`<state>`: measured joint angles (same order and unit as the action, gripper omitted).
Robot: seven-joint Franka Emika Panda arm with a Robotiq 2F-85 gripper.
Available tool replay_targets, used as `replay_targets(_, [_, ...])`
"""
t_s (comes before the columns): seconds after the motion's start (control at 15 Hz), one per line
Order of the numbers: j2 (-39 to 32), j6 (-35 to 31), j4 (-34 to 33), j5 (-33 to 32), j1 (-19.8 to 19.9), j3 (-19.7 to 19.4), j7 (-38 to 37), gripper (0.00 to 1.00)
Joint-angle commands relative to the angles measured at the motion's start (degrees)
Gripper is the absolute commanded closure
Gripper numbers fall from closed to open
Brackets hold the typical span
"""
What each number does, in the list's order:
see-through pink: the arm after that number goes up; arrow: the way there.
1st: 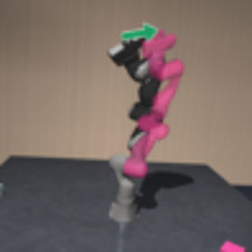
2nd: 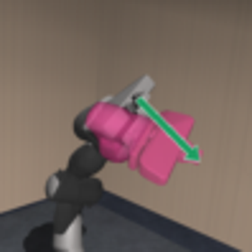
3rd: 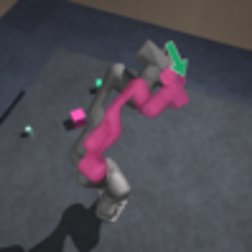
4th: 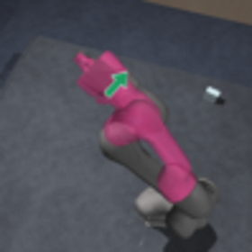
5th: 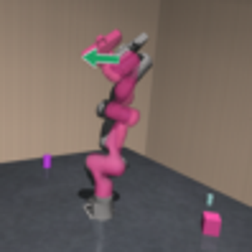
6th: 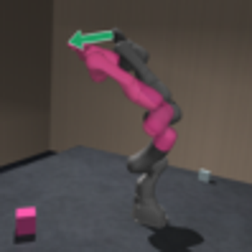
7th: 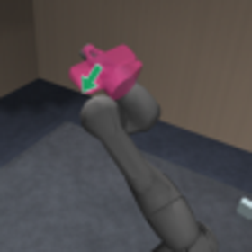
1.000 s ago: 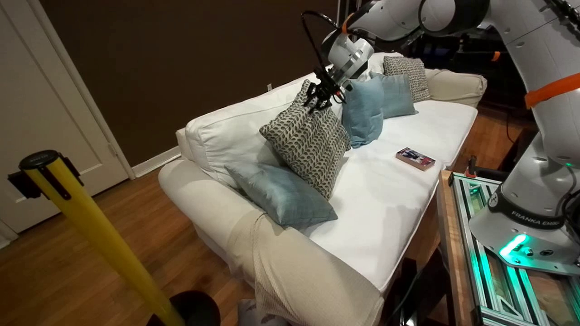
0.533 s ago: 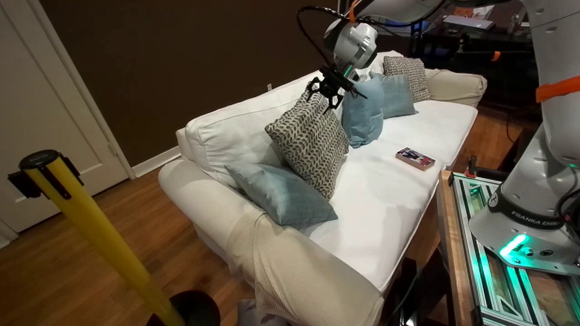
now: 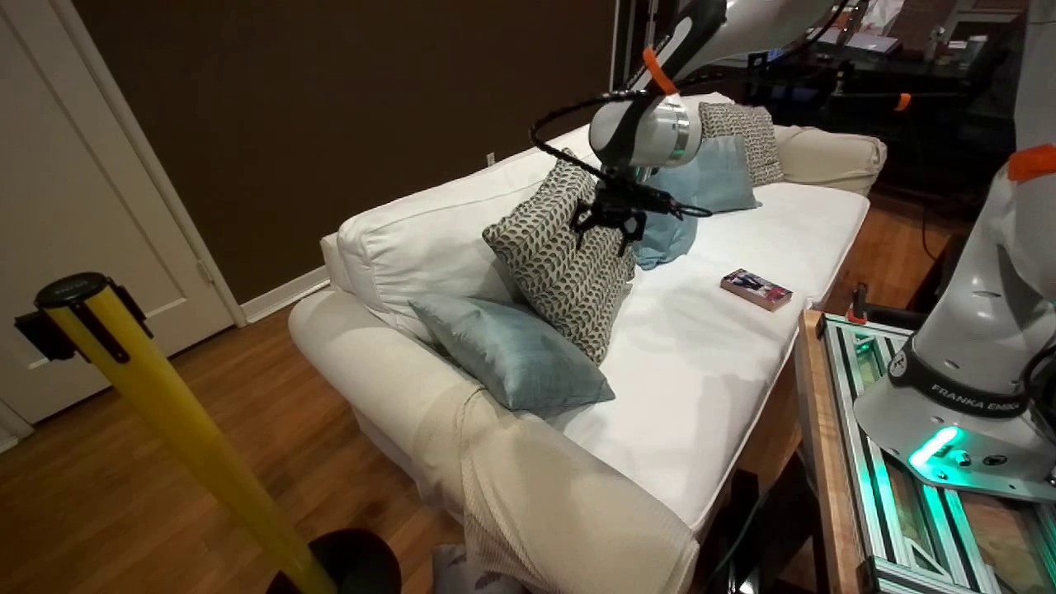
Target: Put the white and brown pillow upright on the sofa
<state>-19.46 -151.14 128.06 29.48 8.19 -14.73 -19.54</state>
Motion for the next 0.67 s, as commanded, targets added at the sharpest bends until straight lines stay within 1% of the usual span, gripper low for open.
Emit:
replay_targets(0.0, [4.1,-2.7,7.6,-15.5,-4.8,-2.6,-6.3,0.00])
replay_targets(0.07, [4.7,-2.3,8.3,-19.0,-5.2,-2.7,-6.0,0.00])
replay_targets(0.13, [1.9,-1.9,5.0,-13.9,-2.4,0.0,-5.3,0.00])
replay_targets(0.2, [2.4,-1.8,5.8,-16.4,-3.0,-0.3,-5.7,0.00])
replay_targets(0.27, [2.8,-1.8,6.2,-17.4,-3.2,-0.5,-5.7,0.00])
replay_targets(0.6, [3.6,-1.8,6.8,-18.3,-3.2,-0.8,-5.7,0.00])
